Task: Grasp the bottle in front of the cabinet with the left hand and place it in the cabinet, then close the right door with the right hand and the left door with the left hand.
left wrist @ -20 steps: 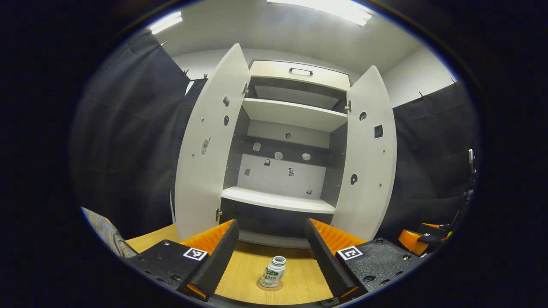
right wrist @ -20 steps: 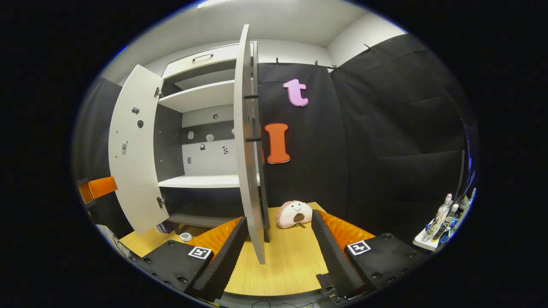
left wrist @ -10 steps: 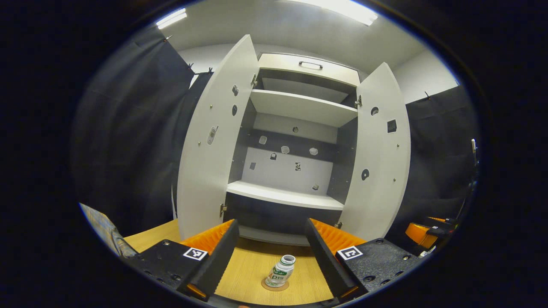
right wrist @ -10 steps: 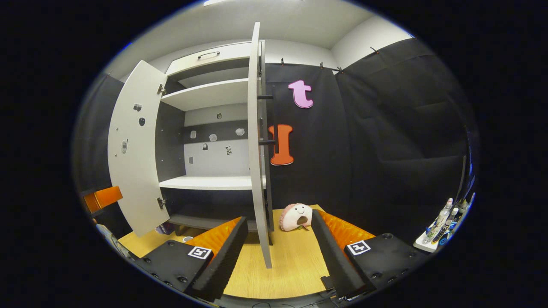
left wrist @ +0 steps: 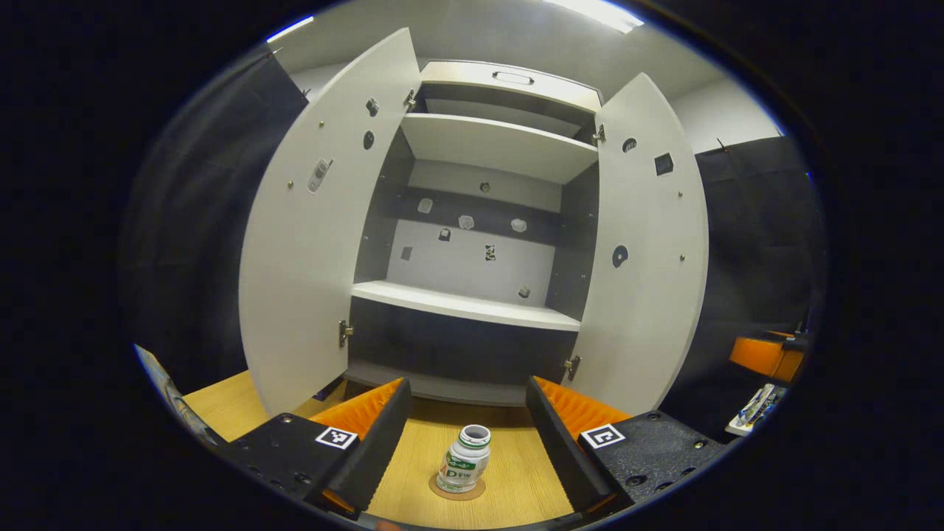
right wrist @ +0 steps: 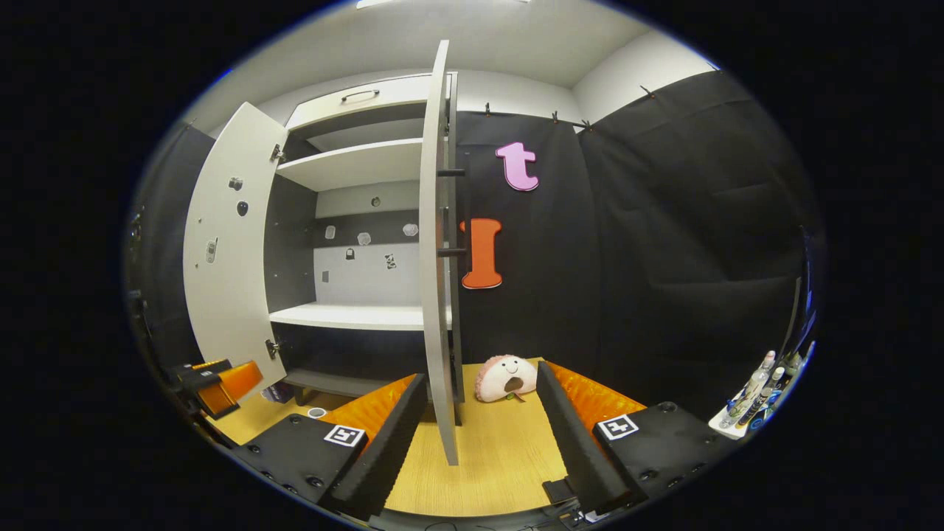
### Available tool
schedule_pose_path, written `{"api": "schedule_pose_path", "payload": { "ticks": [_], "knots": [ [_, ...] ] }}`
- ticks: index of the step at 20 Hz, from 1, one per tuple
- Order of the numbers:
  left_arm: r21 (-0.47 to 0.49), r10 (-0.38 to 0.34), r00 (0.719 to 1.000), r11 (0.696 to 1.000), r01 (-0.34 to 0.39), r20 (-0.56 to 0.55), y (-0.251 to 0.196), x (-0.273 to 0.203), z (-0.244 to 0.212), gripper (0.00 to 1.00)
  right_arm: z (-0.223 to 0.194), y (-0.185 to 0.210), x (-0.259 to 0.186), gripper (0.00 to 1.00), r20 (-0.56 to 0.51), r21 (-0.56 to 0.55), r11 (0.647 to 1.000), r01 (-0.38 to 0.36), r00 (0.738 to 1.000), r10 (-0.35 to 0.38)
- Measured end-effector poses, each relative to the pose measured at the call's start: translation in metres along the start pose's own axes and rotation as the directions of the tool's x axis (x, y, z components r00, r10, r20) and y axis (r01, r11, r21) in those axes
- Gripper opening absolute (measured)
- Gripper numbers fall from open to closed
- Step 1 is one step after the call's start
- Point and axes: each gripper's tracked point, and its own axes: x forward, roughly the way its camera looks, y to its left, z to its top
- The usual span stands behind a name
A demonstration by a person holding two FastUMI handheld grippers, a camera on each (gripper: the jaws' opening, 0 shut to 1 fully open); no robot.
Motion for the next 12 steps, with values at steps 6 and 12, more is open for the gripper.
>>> {"api": "schedule_pose_path", "payload": {
  "ticks": [6, 12],
  "knots": [
    [-0.017, -0.001, 0.993, 1.0, -0.001, -0.115, 0.006, 0.043, -0.076, 0.95, -0.001, -0.012, -0.002, 0.98, -0.01, -0.028, 0.999, 0.023, 1.0, -0.023],
    [0.039, -0.017, 0.985, 0.999, 0.024, -0.174, 0.004, 0.075, -0.123, 0.96, -0.006, -0.028, -0.002, 0.98, -0.034, -0.056, 0.997, 0.058, 0.998, -0.06]
  ]
}}
